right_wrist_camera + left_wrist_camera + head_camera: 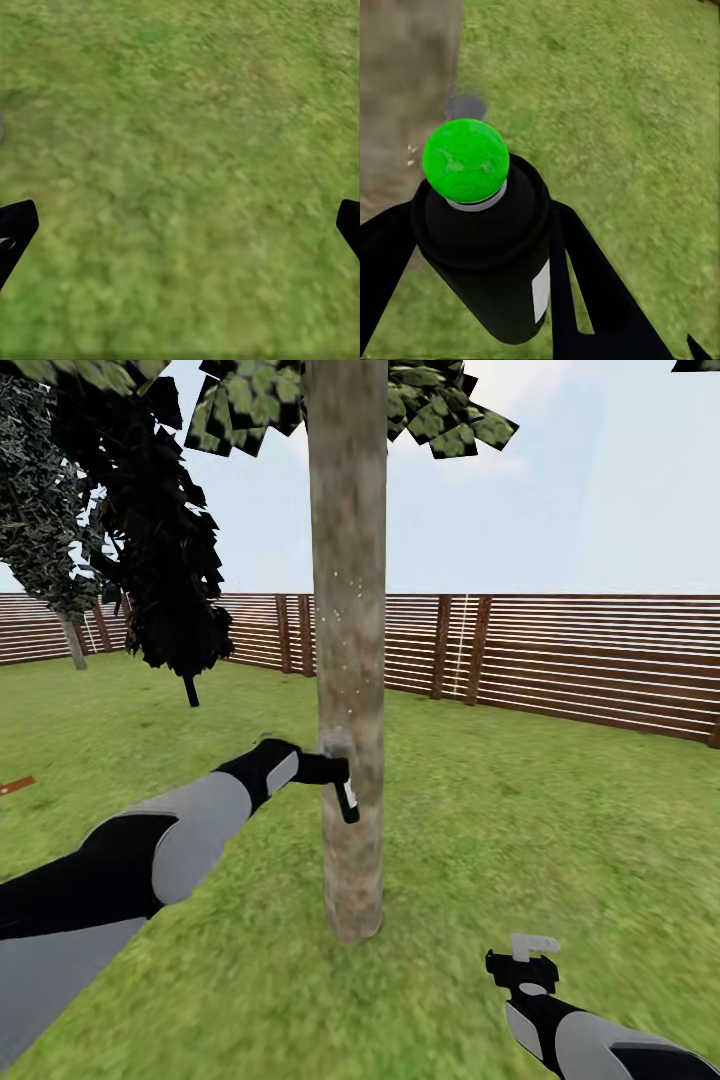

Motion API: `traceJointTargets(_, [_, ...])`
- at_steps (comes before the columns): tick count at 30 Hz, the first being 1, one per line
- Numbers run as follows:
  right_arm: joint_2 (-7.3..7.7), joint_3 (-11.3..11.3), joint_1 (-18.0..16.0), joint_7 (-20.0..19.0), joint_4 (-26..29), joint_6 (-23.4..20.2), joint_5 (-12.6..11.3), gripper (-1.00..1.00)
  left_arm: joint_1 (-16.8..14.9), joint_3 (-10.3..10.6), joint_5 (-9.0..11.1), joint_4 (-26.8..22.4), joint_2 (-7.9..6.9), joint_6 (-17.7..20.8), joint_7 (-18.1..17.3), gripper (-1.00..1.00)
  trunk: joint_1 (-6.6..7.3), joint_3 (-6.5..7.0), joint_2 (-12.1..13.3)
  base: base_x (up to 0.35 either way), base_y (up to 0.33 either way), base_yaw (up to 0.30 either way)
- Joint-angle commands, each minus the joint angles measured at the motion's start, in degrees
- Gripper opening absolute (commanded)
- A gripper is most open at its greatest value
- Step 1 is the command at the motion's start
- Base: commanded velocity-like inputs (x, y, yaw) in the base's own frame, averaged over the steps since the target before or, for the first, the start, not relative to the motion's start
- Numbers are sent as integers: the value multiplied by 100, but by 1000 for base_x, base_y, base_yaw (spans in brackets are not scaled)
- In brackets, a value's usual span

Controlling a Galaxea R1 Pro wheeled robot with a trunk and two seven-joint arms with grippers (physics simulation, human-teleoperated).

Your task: In the garden, pick up the pesticide atomizer on the floor and spray pesticide onto both trees until each tree trunk is fully covered.

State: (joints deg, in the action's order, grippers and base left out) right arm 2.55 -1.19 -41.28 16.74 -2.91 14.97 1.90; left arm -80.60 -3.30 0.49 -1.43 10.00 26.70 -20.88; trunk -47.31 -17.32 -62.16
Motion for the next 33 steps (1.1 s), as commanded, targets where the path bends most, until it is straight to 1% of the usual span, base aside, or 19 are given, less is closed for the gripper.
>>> traceJointTargets(1, [0, -13, -11, 13, -26, 41, 21, 100, 132, -69, 26, -14, 0, -18, 0, -100, 0, -6, -6, 0, 0, 0])
traceJointTargets(4, [0, -13, -11, 13, -26, 41, 21, 100, 544, -58, 22, -13, 0, -549, 4, -100, 0, -6, -6, 0, 0, 0])
traceJointTargets(8, [0, -13, -11, 13, -26, 41, 21, 100, 854, -50, 16, -19, 0, -865, 26, -100, 0, -6, -6, 0, 0, 0])
traceJointTargets(9, [0, -13, -11, 13, -26, 41, 21, 100, 935, -49, 13, -20, 0, -1159, 124, -100, 0, -6, -6, 0, 0, 0])
traceJointTargets(10, [0, -13, -11, 13, -26, 41, 21, 100, 984, -44, 15, -15, 0, -1269, 157, -100, 0, -6, -6, 0, 0, 0])
traceJointTargets(11, [0, -13, -11, 13, -26, 41, 21, 100, 1162, -37, 18, -11, 0, -1373, 186, -100, 0, -6, -6, 0, 0, 0])
traceJointTargets(13, [0, -13, -11, 13, -26, 41, 21, 100, 1407, -38, 17, -13, 0, -1542, 208, -100, 0, -6, -6, 0, 0, 0])
traceJointTargets(15, [0, -13, -11, 13, -26, 41, 21, 100, 1773, -34, 14, -14, 0, -1954, 219, -100, 0, -6, -6, 0, 0, 0])
traceJointTargets(18, [1, -13, -11, 13, -26, 41, 21, 100, 2206, -32, 13, -18, 0, -2289, 222, -100, 0, -6, -6, 0, 0, 0])
traceJointTargets(19, [-2, -13, -10, 13, -26, 41, 21, 100, 2304, -32, 13, -20, 0, -2366, 223, -100, 0, -6, -6, 0, 0, 0])
traceJointTargets(24, [-8, -12, 165, 13, -26, 52, 28, 100, 2488, -32, 6, -23, 0, -2495, 220, -100, 0, -6, -6, 20, 207, 0])
traceJointTargets(26, [-9, -12, 175, 13, -26, 52, 29, 100, 2530, -31, 9, -24, 0, -2500, 221, -100, 0, -6, -6, 120, 323, 0])
traceJointTargets(33, [-9, -4, 182, 13, -26, 54, 29, 100, 2566, -29, 5, -24, 0, -2503, 224, -100, 0, -6, -6, 305, 690, 0])
